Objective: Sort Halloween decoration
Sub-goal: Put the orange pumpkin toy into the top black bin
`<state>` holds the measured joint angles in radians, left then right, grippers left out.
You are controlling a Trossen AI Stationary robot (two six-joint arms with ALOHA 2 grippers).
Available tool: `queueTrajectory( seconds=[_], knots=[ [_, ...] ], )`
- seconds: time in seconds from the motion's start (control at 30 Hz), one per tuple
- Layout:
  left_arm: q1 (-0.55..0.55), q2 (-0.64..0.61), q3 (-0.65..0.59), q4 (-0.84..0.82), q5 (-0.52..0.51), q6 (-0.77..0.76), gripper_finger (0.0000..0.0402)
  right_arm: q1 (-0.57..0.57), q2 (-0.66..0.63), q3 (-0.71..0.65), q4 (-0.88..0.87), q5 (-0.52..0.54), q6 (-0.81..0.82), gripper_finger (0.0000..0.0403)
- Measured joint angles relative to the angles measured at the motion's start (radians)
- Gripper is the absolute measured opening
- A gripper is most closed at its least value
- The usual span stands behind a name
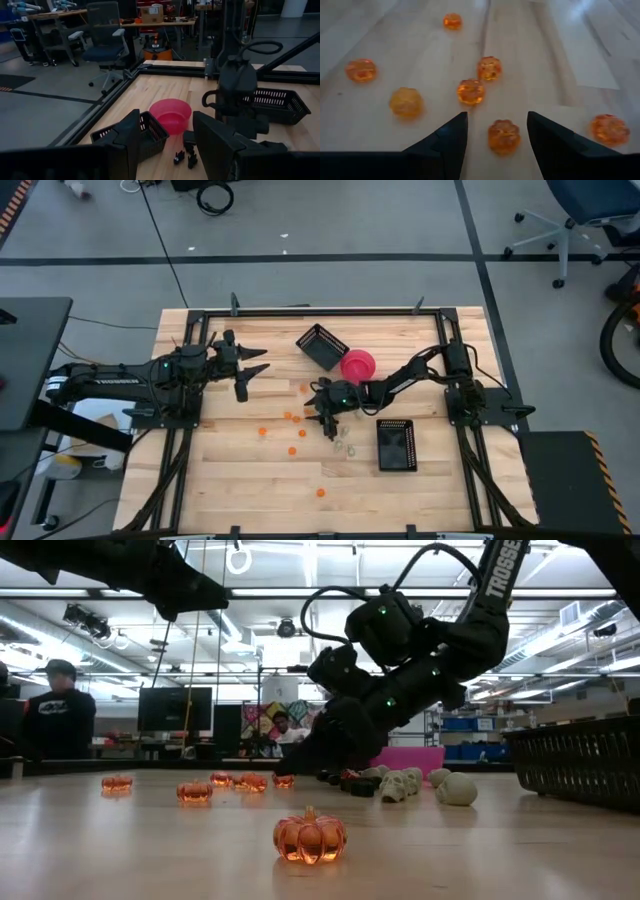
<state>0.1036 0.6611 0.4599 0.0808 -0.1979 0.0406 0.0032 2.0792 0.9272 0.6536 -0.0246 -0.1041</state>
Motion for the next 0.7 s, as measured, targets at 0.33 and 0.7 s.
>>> queueTrajectory(
  seconds=[0.33, 0.7],
  knots=[
    [0.000, 0.000, 0.000, -0.001, 0.000, 0.001, 0.0155, -0.002, 0.100, 0.008, 0.124, 0.002, 0.044, 0.0205],
    [0.000, 0.000, 0.000, -0.002, 0.000, 0.009, 0.0155, -0.009, 0.095, 0.009, 0.100, -0.004, 0.035, 0.0124]
  ],
)
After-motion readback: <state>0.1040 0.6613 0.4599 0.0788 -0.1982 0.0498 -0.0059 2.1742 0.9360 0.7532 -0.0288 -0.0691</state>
